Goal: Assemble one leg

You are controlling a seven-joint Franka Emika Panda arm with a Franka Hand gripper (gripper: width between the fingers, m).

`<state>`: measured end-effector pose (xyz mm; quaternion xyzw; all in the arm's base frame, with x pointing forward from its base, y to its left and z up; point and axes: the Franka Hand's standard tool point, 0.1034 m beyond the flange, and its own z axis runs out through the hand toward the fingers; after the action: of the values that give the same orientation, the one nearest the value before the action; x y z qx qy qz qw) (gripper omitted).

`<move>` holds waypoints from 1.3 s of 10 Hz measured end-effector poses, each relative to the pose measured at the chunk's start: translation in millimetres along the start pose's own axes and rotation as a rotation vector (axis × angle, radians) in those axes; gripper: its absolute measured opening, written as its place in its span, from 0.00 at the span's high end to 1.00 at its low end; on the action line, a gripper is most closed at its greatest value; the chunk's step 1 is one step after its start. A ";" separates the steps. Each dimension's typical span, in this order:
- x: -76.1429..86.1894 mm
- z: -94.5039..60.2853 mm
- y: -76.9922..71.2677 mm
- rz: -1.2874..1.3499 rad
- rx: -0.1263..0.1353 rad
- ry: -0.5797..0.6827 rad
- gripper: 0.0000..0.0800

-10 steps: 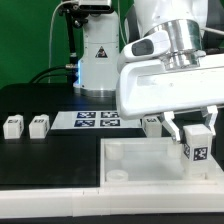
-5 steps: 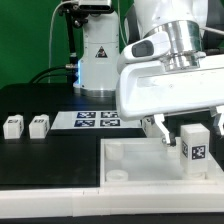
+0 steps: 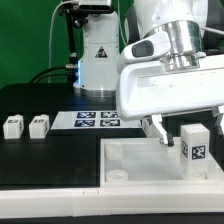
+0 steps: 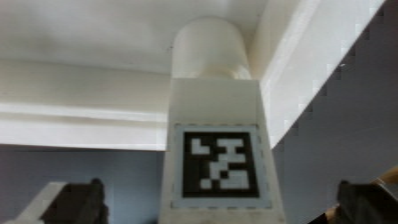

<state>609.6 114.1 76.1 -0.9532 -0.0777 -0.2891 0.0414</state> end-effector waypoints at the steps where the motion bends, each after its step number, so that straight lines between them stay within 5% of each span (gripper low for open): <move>1: 0.0 0.0 0.1 0.000 0.000 0.000 0.19; 5: 16.2 -19.9 -2.2 -0.001 0.020 -0.102 0.19; 7: 20.7 -16.8 2.9 0.001 0.021 -0.124 0.19; 10: 9.0 -10.6 -1.4 0.015 0.082 -0.465 0.19; 13: 6.2 -7.5 -5.6 0.024 0.123 -0.675 0.19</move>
Offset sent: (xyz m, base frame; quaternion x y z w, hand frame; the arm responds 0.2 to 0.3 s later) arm 0.0038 -0.0088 0.0390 -0.0062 -0.0498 0.0021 0.9987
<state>609.6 119.5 86.0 -0.9917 -0.0933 0.0486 0.0744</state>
